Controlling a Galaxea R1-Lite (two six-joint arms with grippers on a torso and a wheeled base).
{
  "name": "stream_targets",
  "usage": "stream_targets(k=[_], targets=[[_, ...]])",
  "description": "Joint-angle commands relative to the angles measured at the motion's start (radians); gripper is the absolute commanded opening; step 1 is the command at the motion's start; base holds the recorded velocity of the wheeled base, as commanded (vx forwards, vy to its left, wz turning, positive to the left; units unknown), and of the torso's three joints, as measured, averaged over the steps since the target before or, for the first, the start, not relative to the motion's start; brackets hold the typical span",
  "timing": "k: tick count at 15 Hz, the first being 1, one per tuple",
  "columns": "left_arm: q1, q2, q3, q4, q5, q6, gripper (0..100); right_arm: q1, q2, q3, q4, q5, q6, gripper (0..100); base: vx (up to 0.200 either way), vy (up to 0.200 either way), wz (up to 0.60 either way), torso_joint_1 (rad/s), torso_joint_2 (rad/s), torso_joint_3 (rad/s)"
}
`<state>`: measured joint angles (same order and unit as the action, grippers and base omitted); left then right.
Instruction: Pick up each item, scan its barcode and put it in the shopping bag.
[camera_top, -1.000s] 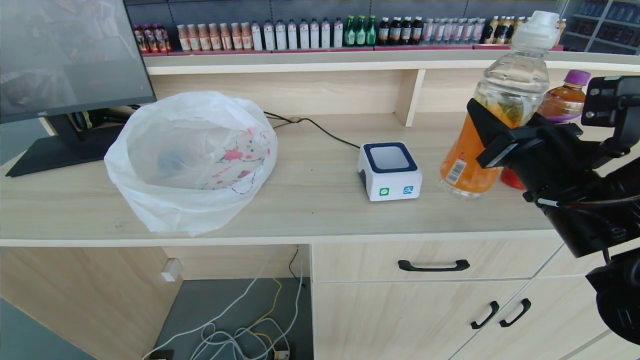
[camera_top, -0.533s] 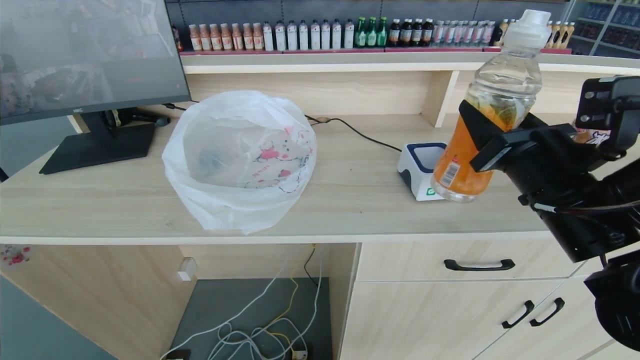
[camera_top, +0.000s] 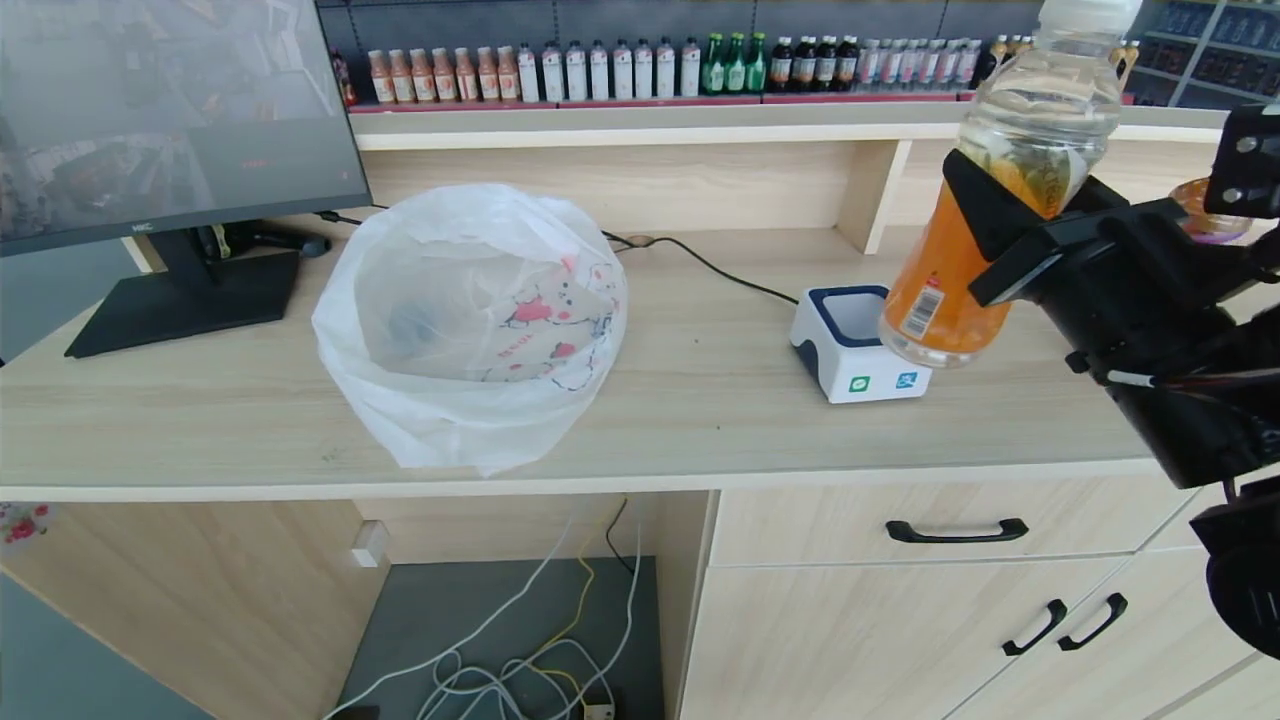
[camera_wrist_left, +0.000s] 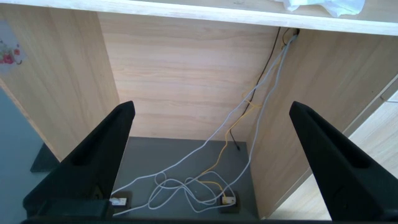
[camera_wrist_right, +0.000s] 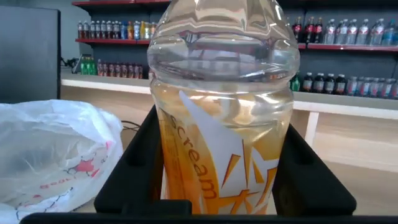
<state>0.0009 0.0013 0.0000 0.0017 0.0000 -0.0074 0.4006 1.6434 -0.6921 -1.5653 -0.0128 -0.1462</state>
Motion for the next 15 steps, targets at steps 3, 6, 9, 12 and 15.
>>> stream_targets(k=[3, 6, 9, 12, 15], targets=[[0.001, 0.000, 0.000, 0.000, 0.000, 0.000, 100, -0.003, -0.004, -0.099, 0.070, 0.000, -0.072, 0, 0.000, 0.000, 0.00, 0.000, 0.00, 0.000], [0.001, 0.000, 0.000, 0.000, 0.000, 0.000, 100, -0.006, 0.012, -0.198, 0.162, 0.025, -0.148, 0, 0.000, 0.000, 0.00, 0.000, 0.00, 0.000], [0.001, 0.000, 0.000, 0.000, 0.000, 0.000, 100, -0.022, 0.062, -0.262, 0.165, 0.102, -0.204, 0, 0.000, 0.000, 0.00, 0.000, 0.00, 0.000], [0.001, 0.000, 0.000, 0.000, 0.000, 0.000, 100, -0.019, 0.085, -0.260, 0.159, 0.154, -0.282, 0, 0.000, 0.000, 0.00, 0.000, 0.00, 0.000], [-0.001, 0.000, 0.000, 0.000, 0.000, 0.000, 100, -0.028, 0.133, -0.317, 0.160, 0.329, -0.382, 0, 0.000, 0.000, 0.00, 0.000, 0.00, 0.000]])
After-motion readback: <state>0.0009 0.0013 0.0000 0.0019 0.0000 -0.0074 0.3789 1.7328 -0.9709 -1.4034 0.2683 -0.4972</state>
